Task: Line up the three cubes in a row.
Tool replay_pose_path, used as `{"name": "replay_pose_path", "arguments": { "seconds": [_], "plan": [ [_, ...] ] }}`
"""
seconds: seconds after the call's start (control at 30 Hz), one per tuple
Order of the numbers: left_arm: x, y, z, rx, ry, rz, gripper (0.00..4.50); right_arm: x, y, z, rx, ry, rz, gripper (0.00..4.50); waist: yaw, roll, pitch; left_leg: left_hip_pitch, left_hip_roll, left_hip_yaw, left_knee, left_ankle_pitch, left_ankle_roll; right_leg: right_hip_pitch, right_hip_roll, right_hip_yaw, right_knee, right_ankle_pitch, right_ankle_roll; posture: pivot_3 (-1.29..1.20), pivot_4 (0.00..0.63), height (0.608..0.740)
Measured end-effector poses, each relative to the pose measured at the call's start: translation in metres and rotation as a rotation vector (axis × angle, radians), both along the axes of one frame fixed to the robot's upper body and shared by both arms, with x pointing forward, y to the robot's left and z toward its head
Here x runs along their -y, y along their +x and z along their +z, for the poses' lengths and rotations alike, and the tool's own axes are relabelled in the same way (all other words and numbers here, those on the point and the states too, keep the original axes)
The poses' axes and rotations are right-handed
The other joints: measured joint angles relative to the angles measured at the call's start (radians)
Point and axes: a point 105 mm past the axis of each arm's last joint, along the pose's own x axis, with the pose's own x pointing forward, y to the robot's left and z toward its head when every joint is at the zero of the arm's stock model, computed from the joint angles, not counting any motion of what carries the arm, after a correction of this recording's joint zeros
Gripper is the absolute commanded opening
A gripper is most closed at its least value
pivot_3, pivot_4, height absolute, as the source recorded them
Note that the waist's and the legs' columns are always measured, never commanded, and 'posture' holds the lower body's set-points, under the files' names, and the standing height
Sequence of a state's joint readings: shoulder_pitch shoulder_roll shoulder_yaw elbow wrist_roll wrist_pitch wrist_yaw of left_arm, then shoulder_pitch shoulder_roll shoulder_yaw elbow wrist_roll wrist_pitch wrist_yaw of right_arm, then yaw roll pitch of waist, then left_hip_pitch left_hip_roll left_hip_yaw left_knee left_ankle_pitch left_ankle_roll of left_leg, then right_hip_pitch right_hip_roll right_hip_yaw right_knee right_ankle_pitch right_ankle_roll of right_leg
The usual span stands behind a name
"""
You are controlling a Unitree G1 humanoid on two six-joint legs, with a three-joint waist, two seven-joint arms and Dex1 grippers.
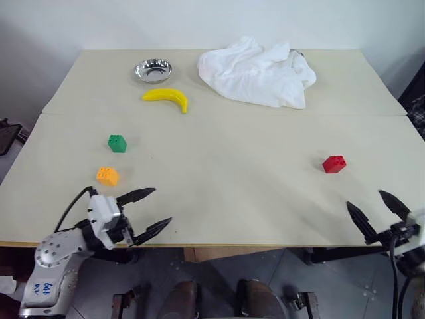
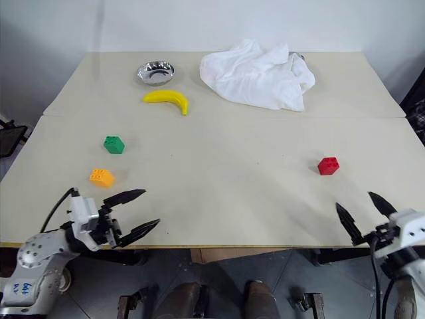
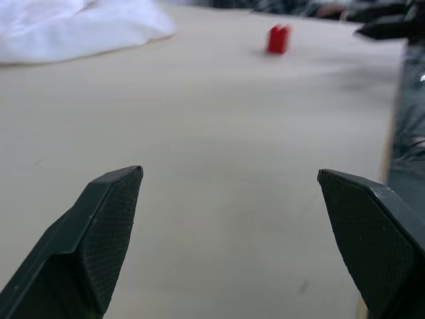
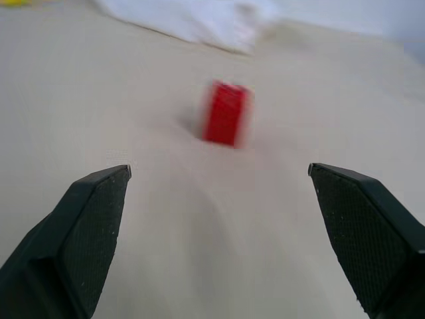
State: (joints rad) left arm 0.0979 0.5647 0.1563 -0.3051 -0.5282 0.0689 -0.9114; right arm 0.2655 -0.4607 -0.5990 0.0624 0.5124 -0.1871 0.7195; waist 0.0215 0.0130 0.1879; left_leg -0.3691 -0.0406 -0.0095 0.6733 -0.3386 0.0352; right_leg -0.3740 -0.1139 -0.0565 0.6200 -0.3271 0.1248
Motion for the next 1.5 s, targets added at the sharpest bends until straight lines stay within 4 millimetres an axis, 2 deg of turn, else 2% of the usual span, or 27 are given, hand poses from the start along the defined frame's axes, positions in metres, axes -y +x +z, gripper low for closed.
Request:
{"name": "replay_pose_path", "arguments": {
  "seconds": [0.1, 0.17, 0.3, 0.4, 0.57, 0.87, 0.97, 1.1, 1.3, 1.43, 1.5],
  "plan": [
    [0.013, 0.001, 0.006, -0.011, -0.020, -0.051, 4.48, 0.003, -0.006, -0.011, -0.023, 0.031, -0.059, 4.50, -0.009, 0.002, -0.001, 0.001, 0.000, 0.002, 0.000, 0.000, 0.000, -0.001, 0.001, 0.003, 0.000, 0.000, 0.000, 0.00, 0.150, 0.740],
    [0.016, 0.004, 0.009, -0.001, -0.027, -0.052, 4.48, 0.000, -0.001, -0.010, -0.028, 0.042, -0.059, 4.50, -0.020, 0.004, -0.002, 0.002, 0.000, 0.004, 0.000, 0.000, 0.000, -0.001, 0.001, 0.004, 0.000, 0.000, 0.000, 0.00, 0.150, 0.740],
    [0.016, 0.005, 0.010, 0.000, -0.025, -0.053, 4.48, -0.014, 0.033, 0.005, -0.043, 0.067, -0.003, 4.50, -0.033, 0.004, -0.003, 0.004, 0.001, 0.006, 0.001, 0.001, 0.000, -0.001, 0.001, 0.007, 0.001, 0.000, 0.000, 0.00, 0.150, 0.740],
    [0.014, 0.006, 0.007, -0.007, -0.018, -0.047, 4.48, -0.017, 0.055, 0.018, -0.058, 0.061, 0.002, 4.50, -0.023, 0.005, -0.003, 0.003, 0.001, 0.005, 0.001, 0.001, 0.000, -0.002, 0.001, 0.006, 0.001, 0.000, 0.000, 0.00, 0.150, 0.740],
    [0.012, 0.005, -0.001, -0.032, -0.004, -0.026, 4.48, -0.031, 0.094, 0.022, -0.116, 0.050, 0.019, 4.50, -0.020, 0.005, -0.003, 0.000, 0.000, 0.003, 0.005, 0.001, 0.001, -0.002, 0.000, 0.005, 0.001, 0.000, 0.000, 0.00, 0.150, 0.740],
    [0.011, -0.005, -0.008, -0.053, 0.008, 0.004, 4.48, -0.034, 0.136, 0.023, -0.139, 0.083, -0.002, 4.50, -0.025, 0.005, -0.003, 0.000, 0.000, 0.004, 0.005, 0.001, 0.001, -0.002, 0.000, 0.005, 0.001, 0.000, 0.000, 0.00, 0.150, 0.740],
    [0.007, -0.006, -0.005, -0.041, 0.012, 0.023, 4.48, -0.036, 0.144, 0.026, -0.128, 0.095, 0.005, 4.50, -0.022, 0.005, -0.003, -0.001, 0.000, 0.003, 0.005, 0.001, 0.001, -0.002, 0.000, 0.004, 0.001, 0.000, 0.000, 0.00, 0.150, 0.740],
    [0.005, -0.005, -0.004, -0.037, 0.015, 0.041, 4.50, -0.042, 0.146, 0.023, -0.139, 0.100, 0.030, 3.67, -0.023, 0.005, -0.003, -0.001, 0.000, 0.003, 0.005, 0.001, 0.001, -0.002, 0.000, 0.004, 0.001, 0.000, 0.000, 0.00, 0.150, 0.740],
    [0.004, -0.005, -0.006, -0.037, 0.025, 0.051, 4.50, -0.045, 0.146, 0.023, -0.142, 0.096, 0.038, 1.58, -0.023, 0.005, -0.003, -0.001, 0.000, 0.003, 0.005, 0.001, 0.001, -0.002, 0.000, 0.004, 0.001, 0.000, 0.000, 0.00, 0.150, 0.740],
    [0.004, -0.005, -0.006, -0.036, 0.026, 0.053, 4.50, -0.049, 0.145, 0.029, -0.127, 0.085, 0.075, 1.47, -0.024, 0.005, -0.003, -0.001, 0.001, 0.003, 0.005, 0.000, 0.001, -0.002, 0.000, 0.004, 0.001, 0.000, 0.000, 0.00, 0.150, 0.740],
    [0.005, -0.006, -0.006, -0.034, 0.026, 0.048, 4.50, -0.062, 0.141, 0.040, -0.089, 0.088, 0.205, 1.47, -0.024, 0.005, -0.002, -0.001, 0.001, 0.003, 0.005, 0.000, 0.001, -0.002, 0.000, 0.004, 0.000, 0.000, 0.000, 0.00, 0.150, 0.740]
  ]
}}
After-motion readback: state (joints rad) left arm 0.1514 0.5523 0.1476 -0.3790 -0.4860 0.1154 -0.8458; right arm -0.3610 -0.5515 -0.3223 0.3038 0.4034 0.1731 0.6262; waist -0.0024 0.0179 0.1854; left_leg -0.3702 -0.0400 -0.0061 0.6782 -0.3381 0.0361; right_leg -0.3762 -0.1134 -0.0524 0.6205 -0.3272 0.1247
